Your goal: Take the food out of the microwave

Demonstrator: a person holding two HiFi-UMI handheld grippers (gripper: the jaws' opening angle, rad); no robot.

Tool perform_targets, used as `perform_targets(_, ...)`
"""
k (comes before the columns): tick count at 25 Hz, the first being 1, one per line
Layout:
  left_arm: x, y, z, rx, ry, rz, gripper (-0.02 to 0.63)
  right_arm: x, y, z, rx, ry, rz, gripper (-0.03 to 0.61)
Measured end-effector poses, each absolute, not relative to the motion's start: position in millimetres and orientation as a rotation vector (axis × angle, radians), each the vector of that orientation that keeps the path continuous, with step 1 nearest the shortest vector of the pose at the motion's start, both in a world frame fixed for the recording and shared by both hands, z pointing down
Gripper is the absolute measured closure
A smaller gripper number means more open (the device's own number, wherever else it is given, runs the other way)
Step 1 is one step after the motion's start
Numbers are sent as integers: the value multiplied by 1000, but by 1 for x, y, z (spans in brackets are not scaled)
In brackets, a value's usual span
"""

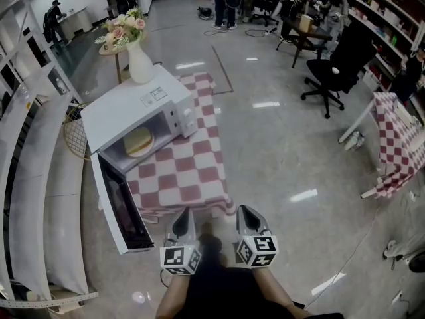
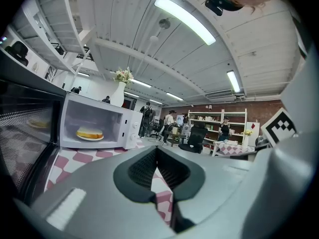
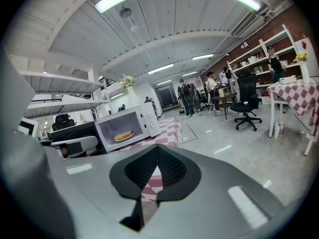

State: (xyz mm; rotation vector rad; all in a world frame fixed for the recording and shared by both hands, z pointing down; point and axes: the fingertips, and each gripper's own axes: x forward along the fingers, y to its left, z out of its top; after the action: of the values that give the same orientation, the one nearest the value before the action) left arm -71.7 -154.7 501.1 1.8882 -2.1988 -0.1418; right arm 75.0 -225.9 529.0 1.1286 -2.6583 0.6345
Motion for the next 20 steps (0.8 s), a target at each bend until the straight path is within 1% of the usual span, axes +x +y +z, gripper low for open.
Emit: perform_targets(20,-123,-217,504,1815,-2214,-207,606,21,-284,531,1060,-2645,608,578)
